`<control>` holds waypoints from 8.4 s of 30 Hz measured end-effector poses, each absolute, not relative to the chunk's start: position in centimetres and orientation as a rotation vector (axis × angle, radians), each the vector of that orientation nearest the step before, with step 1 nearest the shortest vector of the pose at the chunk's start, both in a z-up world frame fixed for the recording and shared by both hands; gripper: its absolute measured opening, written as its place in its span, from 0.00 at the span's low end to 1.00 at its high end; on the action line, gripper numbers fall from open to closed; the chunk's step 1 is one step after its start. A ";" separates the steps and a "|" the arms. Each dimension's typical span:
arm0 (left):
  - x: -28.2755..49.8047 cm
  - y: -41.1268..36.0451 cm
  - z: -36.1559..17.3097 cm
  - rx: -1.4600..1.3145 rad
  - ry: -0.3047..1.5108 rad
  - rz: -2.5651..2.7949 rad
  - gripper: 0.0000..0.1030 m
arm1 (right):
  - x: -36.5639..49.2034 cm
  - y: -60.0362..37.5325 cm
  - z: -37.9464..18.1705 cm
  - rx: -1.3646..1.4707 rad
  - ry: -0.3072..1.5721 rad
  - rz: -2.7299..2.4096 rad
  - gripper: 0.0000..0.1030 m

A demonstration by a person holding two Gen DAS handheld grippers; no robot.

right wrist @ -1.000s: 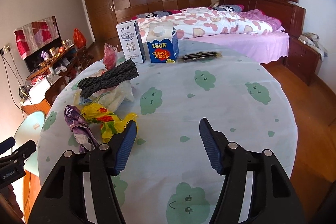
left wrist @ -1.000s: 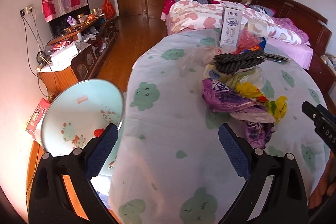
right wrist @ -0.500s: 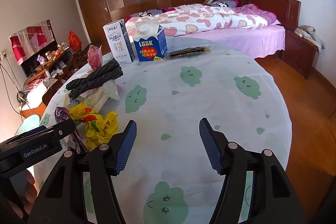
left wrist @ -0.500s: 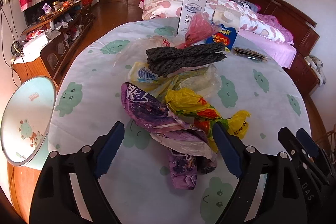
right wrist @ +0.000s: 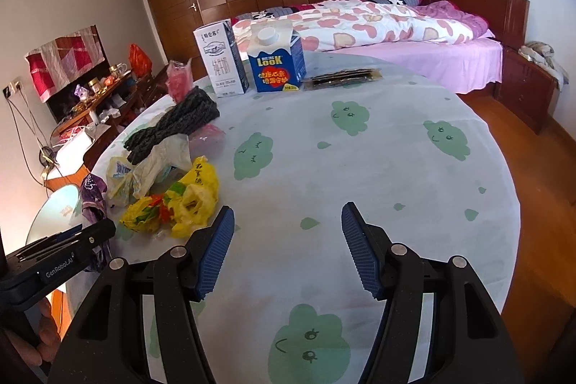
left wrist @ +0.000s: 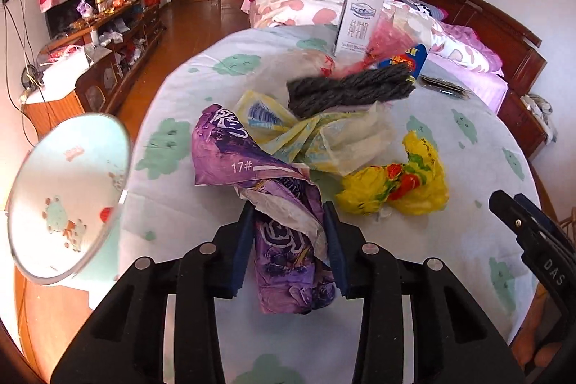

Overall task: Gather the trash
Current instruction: 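Grasp the purple snack wrapper with the left gripper while the right grasps the yellow plastic bag, then carry the purple wrapper and yellow bag over the bin with both grippers, then open both grippers over the bin to drop the wrapper and bag, then move both open grippers back over the remaining trash on the table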

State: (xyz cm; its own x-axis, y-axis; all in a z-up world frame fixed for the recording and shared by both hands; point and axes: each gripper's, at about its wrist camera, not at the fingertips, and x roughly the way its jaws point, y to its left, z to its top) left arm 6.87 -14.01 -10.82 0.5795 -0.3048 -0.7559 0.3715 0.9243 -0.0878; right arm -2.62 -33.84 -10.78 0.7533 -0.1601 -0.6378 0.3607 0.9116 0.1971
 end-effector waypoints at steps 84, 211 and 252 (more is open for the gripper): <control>9.0 3.3 -5.7 0.042 0.701 -0.087 0.35 | 4.3 -13.4 -6.2 0.063 0.635 -0.037 0.36; 4.4 -7.3 -10.2 0.225 0.784 -0.225 0.94 | -1.8 -29.7 -10.0 0.271 0.639 -0.381 0.74; 10.8 -15.6 -11.0 0.194 0.808 -0.391 0.12 | -2.2 -34.0 -12.0 0.349 0.689 -0.384 0.64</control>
State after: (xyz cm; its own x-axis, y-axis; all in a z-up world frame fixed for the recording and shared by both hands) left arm 10.78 -15.61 -11.02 0.6246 -0.2650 -0.7346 0.4110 0.9114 0.0207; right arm -2.22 -34.05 -11.99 0.7078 -0.2251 -0.6696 0.4512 0.8734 0.1834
